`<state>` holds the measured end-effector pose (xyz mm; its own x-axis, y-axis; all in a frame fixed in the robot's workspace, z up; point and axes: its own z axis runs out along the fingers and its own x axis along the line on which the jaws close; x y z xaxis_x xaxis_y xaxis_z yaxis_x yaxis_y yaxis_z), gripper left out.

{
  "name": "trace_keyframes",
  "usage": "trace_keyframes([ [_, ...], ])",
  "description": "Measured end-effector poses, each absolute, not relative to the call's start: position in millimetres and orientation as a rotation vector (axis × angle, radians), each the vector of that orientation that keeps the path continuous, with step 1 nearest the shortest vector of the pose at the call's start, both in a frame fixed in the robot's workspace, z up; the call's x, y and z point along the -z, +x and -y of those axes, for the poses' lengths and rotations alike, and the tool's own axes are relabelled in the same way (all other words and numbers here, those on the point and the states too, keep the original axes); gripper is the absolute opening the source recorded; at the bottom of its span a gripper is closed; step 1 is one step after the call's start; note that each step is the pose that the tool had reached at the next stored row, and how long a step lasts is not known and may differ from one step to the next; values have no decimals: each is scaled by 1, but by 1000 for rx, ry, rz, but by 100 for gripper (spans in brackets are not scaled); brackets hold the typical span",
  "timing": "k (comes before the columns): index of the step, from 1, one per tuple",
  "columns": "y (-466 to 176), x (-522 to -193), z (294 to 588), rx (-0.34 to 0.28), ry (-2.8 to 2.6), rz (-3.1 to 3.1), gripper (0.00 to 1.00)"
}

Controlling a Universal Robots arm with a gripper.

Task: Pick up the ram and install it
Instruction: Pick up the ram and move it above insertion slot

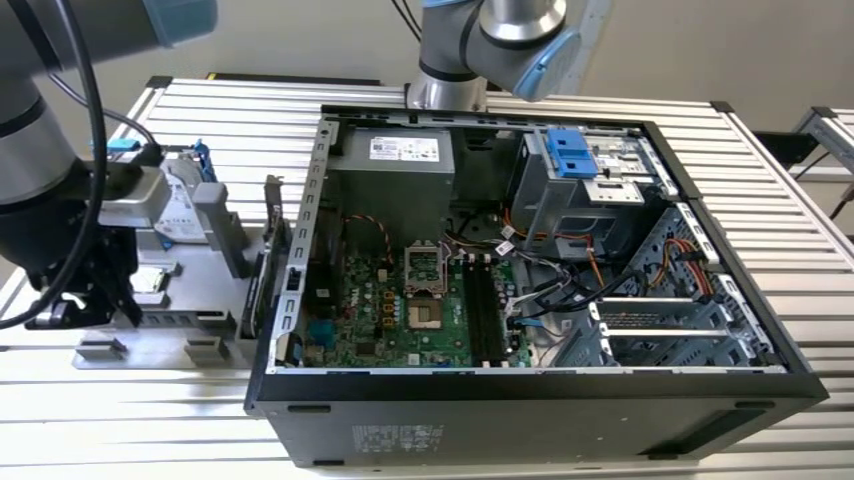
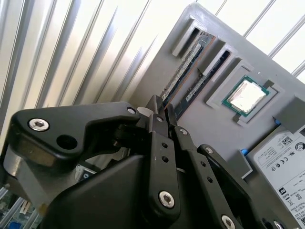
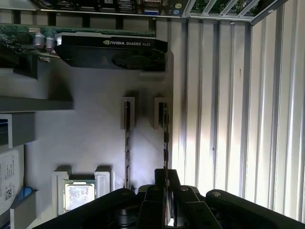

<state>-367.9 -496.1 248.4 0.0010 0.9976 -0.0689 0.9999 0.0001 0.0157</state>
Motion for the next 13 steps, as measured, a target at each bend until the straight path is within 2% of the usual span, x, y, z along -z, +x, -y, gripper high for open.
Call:
trace_keyframes([
  [13,-368,-257,496,58,2179,-2178,0],
])
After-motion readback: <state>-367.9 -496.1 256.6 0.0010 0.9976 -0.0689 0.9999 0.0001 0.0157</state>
